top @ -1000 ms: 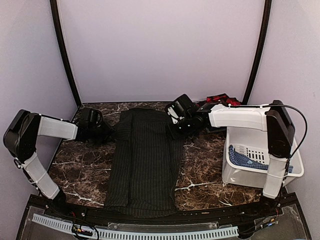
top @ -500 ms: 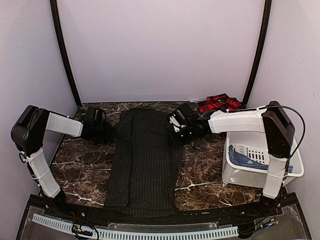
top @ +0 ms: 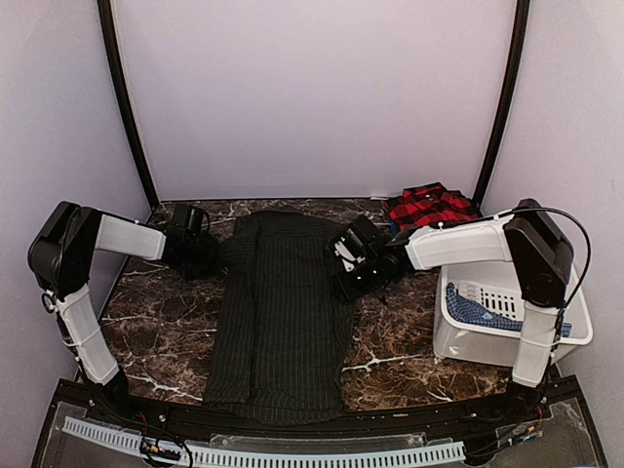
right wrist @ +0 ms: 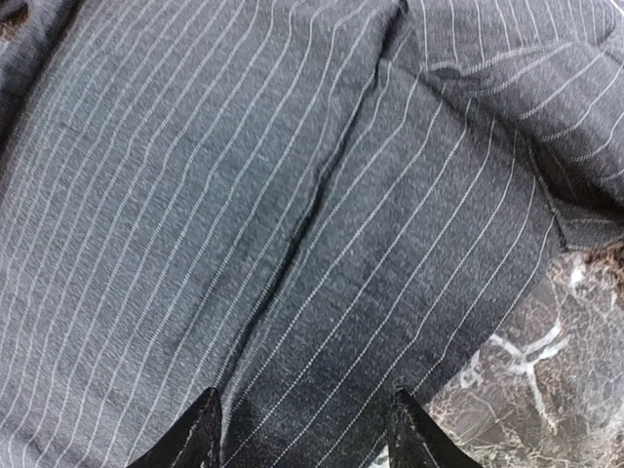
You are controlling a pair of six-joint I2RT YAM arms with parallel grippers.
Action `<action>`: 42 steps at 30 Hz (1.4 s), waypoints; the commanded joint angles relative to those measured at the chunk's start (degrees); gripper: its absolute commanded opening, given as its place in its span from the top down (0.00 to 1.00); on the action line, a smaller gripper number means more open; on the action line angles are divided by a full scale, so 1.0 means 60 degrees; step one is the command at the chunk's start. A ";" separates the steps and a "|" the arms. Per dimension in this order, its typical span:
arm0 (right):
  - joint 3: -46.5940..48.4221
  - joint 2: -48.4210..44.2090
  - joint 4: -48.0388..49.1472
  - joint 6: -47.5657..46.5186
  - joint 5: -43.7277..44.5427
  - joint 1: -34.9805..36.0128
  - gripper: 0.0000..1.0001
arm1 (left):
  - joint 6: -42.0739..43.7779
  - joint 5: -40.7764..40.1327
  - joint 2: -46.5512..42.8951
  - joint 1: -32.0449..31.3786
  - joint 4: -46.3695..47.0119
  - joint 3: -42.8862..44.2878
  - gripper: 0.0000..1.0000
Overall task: Fold and stack the long sleeve shirts
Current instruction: Flatten out the crumpled shirt at the center of the board.
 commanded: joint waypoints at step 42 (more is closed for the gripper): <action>0.0135 -0.0544 0.0018 0.0361 0.0884 0.0053 0.46 | 0.3072 -0.1104 -0.0736 0.3336 -0.3111 0.0929 1.00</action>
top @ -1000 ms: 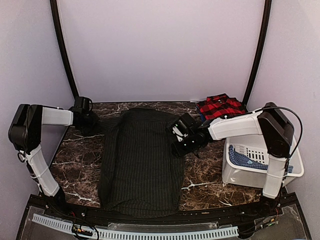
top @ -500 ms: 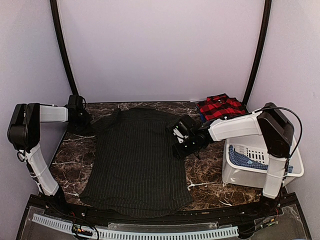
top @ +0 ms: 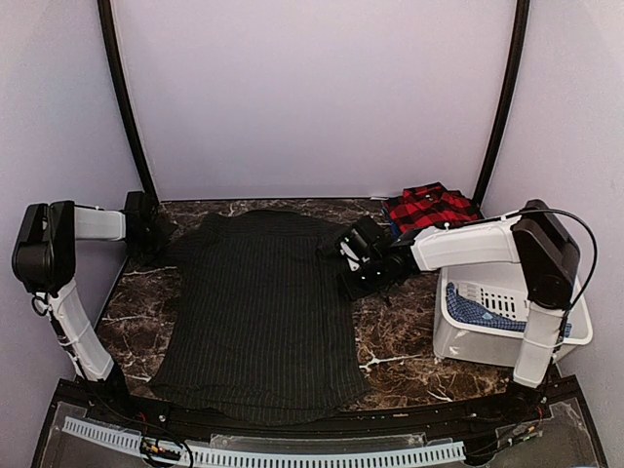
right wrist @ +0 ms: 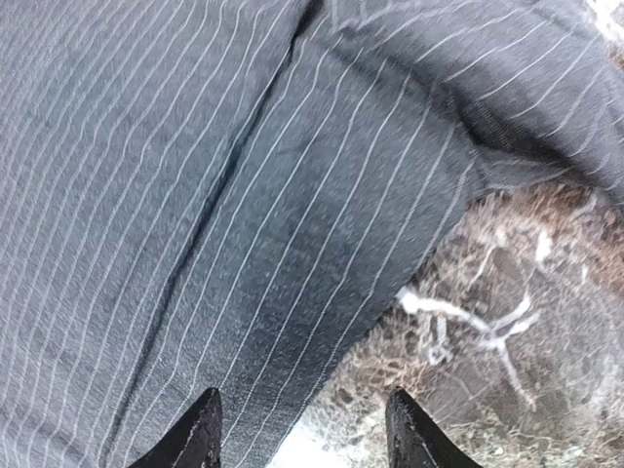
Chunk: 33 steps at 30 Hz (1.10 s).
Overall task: Fold and stack the long sleeve shirts
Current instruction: Flatten out the crumpled shirt at the center of the board.
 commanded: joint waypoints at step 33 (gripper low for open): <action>0.5092 0.3524 -0.1118 -0.0880 0.1451 -0.1303 0.32 | 0.0059 0.3002 -0.1757 -0.3527 0.1247 -0.1728 0.42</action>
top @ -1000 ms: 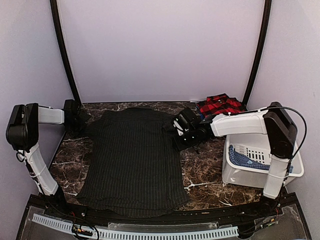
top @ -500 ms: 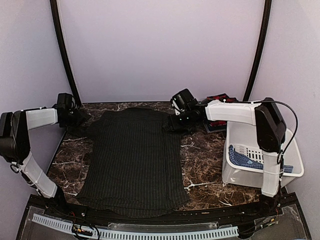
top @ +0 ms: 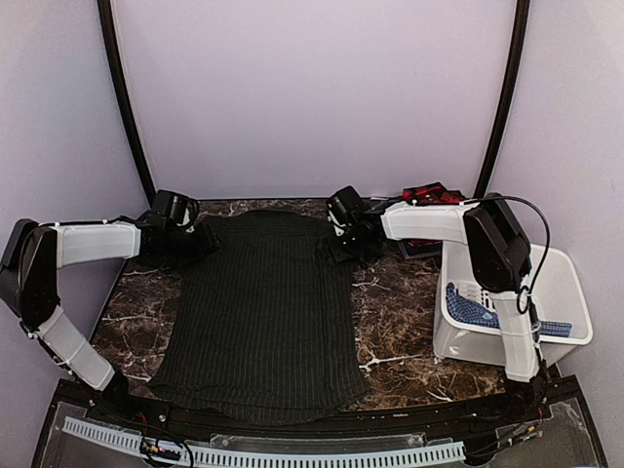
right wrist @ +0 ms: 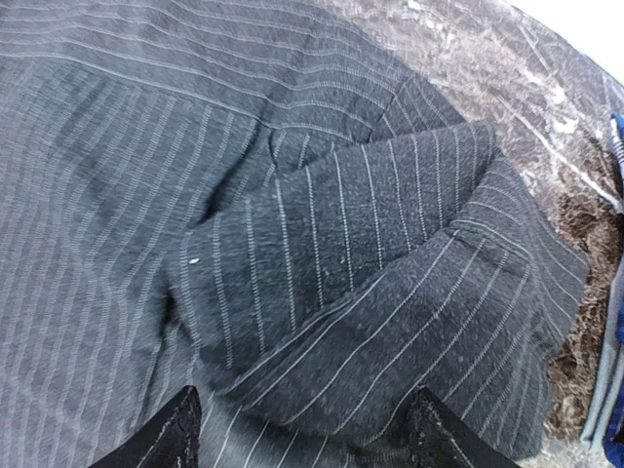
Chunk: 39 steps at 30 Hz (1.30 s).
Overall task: Fold and stack the long sleeve shirts
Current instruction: Flatten out the crumpled shirt at the center of the board.
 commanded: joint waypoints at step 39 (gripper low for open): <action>0.0035 -0.0573 -0.0201 0.0368 -0.0612 -0.1785 0.44 | 0.0613 -0.0710 0.2514 -0.0240 -0.0773 0.0385 0.42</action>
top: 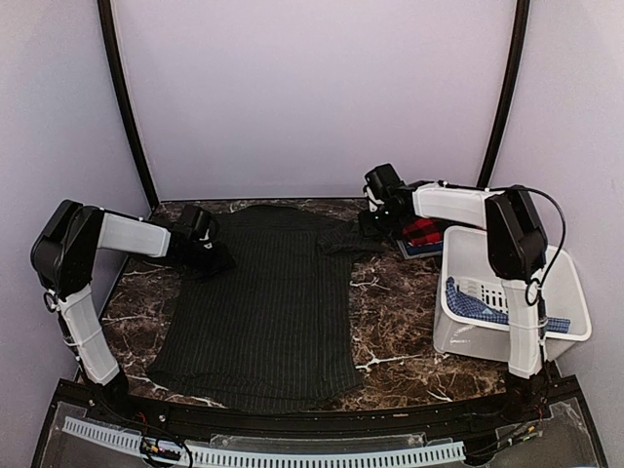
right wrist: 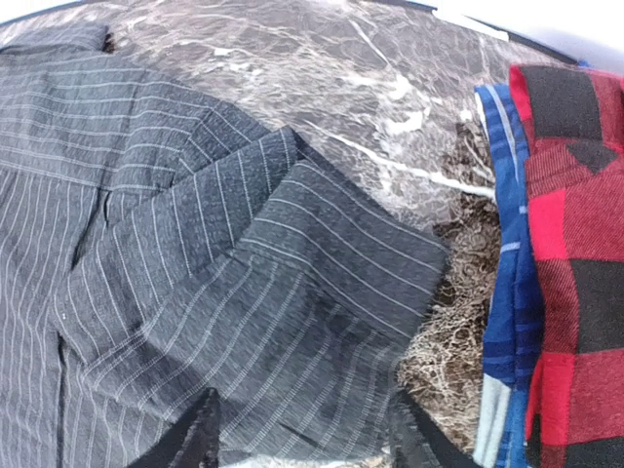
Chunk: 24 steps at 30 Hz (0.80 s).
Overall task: Fold and stack the long sleeve shirts
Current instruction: Flatten out the crumpled shirt at the center of the board, then adjust the sleeve at the center of the board.
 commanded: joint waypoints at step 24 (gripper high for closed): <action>-0.0992 0.0134 0.0712 0.0855 -0.0798 -0.0239 0.60 | 0.0166 0.0147 -0.0472 0.0161 -0.0795 -0.0420 0.43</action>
